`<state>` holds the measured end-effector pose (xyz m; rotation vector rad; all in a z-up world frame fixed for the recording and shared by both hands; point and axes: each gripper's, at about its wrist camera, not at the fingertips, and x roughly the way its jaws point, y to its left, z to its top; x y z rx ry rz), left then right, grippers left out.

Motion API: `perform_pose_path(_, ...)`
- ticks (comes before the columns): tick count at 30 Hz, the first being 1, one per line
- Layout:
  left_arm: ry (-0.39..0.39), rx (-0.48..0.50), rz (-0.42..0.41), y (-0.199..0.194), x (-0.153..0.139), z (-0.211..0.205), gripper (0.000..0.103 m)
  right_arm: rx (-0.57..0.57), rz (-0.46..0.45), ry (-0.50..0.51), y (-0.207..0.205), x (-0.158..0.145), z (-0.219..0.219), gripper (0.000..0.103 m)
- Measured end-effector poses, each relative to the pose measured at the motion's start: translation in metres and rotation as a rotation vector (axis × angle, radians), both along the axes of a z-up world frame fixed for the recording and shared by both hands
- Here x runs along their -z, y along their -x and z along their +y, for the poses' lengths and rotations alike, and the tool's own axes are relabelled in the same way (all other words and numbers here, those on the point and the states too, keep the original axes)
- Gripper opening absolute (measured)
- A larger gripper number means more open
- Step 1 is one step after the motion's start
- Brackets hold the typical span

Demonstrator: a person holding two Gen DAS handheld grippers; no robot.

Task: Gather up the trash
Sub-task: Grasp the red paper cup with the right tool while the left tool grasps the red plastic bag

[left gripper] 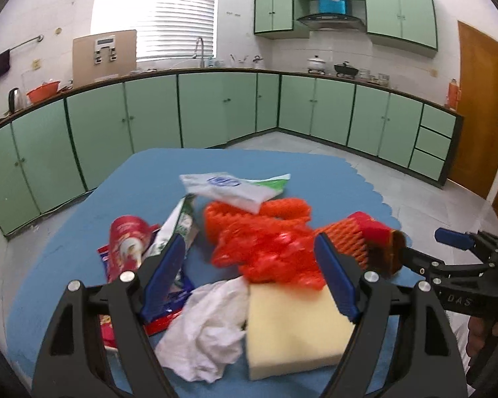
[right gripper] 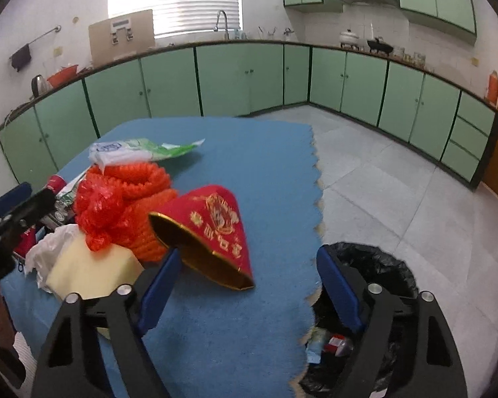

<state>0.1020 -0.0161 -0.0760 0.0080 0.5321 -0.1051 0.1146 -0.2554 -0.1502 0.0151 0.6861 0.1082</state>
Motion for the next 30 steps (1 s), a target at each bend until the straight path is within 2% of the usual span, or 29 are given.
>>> perform_pose_path(6, 0.0, -0.016, 0.015, 0.004, 0.012, 0.006, 0.077, 0.006, 0.018, -0.006, -0.011, 0.013, -0.002, 0.071)
perform_pose_path(9, 0.001, -0.012, 0.023, 0.001, 0.017, 0.002, 0.077, -0.002, 0.025, -0.027, -0.019, 0.017, -0.005, 0.059)
perform_pose_path(11, -0.002, -0.004, 0.03, 0.0, 0.018, -0.001, 0.077, -0.024, 0.032, -0.055, -0.023, 0.018, -0.004, 0.04)
perform_pose_path(12, 0.001, 0.003, 0.031, -0.001, 0.018, -0.003, 0.077, -0.035, 0.034, -0.065, -0.024, 0.017, -0.004, 0.034)
perform_pose_path(13, 0.003, 0.009, 0.032, -0.002, 0.018, -0.005, 0.078, -0.047, 0.037, -0.073, -0.024, 0.017, -0.003, 0.021)
perform_pose_path(14, 0.004, 0.019, 0.034, -0.003, 0.019, -0.009, 0.078, -0.058, 0.041, -0.08, -0.025, 0.017, -0.003, 0.013)
perform_pose_path(15, 0.002, 0.029, 0.034, -0.003, 0.019, -0.012, 0.078, -0.061, 0.044, -0.084, -0.025, 0.017, -0.003, 0.011)
perform_pose_path(16, -0.001, 0.038, 0.034, -0.005, 0.02, -0.014, 0.078, -0.062, 0.04, -0.092, -0.024, 0.016, -0.004, 0.004)
perform_pose_path(21, -0.003, 0.076, 0.054, -0.015, 0.028, -0.029, 0.075, -0.062, 0.031, -0.12, -0.019, 0.012, -0.013, 0.003)
perform_pose_path(26, 0.006, 0.094, 0.093, -0.028, 0.041, -0.038, 0.044, -0.054, 0.024, -0.125, -0.016, 0.006, -0.021, 0.003)
perform_pose_path(30, 0.006, 0.087, 0.096, -0.03, 0.045, -0.041, 0.027, -0.054, 0.023, -0.13, -0.017, 0.004, -0.021, 0.003)
